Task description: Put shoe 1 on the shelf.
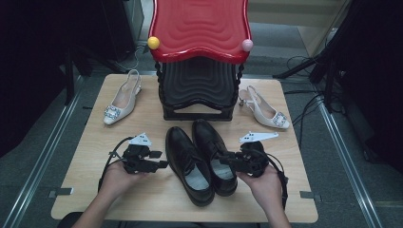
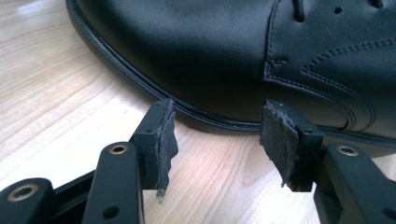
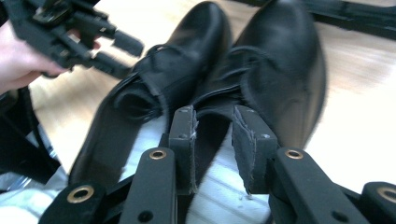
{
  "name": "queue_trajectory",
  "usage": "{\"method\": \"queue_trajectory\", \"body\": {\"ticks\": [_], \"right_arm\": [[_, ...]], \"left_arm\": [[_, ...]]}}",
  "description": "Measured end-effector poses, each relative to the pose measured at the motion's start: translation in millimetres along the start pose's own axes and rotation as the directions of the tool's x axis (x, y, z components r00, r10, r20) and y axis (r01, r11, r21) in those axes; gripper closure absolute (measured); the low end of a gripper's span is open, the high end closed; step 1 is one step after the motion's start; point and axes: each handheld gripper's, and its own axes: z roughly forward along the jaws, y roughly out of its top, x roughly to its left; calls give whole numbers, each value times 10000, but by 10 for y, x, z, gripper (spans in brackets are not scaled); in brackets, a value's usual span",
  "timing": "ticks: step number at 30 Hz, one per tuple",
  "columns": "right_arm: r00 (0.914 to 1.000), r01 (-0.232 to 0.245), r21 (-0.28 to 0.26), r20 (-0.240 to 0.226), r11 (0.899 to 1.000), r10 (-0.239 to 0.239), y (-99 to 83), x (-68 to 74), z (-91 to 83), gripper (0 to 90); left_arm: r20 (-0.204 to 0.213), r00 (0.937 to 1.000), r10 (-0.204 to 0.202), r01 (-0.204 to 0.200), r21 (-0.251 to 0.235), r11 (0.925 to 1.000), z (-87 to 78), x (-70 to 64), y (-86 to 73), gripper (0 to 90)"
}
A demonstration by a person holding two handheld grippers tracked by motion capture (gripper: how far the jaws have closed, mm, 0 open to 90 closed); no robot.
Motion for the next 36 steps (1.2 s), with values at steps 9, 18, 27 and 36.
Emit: {"method": "queue_trajectory", "body": {"ticks": [9, 18, 27, 36], "right_arm": [[9993, 293, 844, -247, 9960, -273, -51, 207, 194, 677], [9997, 77, 2010, 209, 9796, -121, -6, 273, 431, 654], [9986, -188, 3217, 522, 9466, 20, 142, 223, 723, 632], [9839, 67, 4066, 1604, 9136, -786, 218, 321, 873, 752]], "left_arm": [[84, 9999, -148, 149, -212, 9997, -11, 73, 35, 452], [51, 10000, -81, 82, -246, 9997, -14, 62, 37, 452], [-2, 10000, -86, 86, -307, 9995, -28, 68, 33, 452], [-58, 9999, -85, 83, -309, 9995, -23, 69, 36, 452]]}}
